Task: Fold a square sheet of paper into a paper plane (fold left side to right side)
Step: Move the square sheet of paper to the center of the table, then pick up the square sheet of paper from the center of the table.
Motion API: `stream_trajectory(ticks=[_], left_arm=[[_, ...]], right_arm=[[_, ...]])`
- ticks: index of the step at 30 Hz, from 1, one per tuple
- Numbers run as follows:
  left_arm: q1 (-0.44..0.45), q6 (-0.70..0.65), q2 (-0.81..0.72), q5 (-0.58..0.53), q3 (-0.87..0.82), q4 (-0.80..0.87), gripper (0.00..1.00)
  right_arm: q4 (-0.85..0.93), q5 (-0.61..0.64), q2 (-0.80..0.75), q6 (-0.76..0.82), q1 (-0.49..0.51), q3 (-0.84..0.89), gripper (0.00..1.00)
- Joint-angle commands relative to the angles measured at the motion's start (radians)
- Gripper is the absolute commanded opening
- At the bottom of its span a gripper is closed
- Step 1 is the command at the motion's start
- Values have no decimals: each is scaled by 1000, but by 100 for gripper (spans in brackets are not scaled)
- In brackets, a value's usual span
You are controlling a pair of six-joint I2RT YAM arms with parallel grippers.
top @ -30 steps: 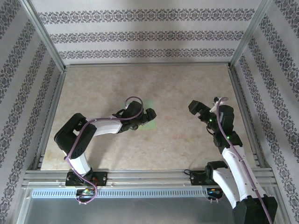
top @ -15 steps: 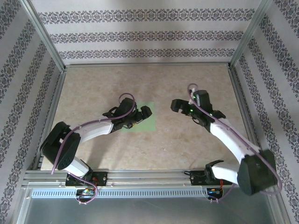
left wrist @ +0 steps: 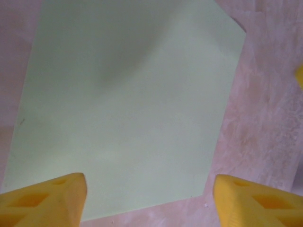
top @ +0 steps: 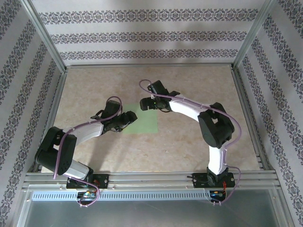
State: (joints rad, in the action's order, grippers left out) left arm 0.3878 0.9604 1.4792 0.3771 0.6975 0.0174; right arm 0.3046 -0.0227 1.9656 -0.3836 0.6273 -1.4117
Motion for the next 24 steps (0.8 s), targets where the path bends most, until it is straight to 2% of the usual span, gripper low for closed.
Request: stream_trajectory(ticks=[1,18,24], left_arm=[[-7,-54,22,40,1,35,65],[-8,-83,100,23,-30,13,55],[-8,-81,115,25,-33,2,54]], right_arm=[[75,45,58,25,18,-75,88],[180,104,232,52,32,-219,95],[214,62,263,53,46,-230,95]])
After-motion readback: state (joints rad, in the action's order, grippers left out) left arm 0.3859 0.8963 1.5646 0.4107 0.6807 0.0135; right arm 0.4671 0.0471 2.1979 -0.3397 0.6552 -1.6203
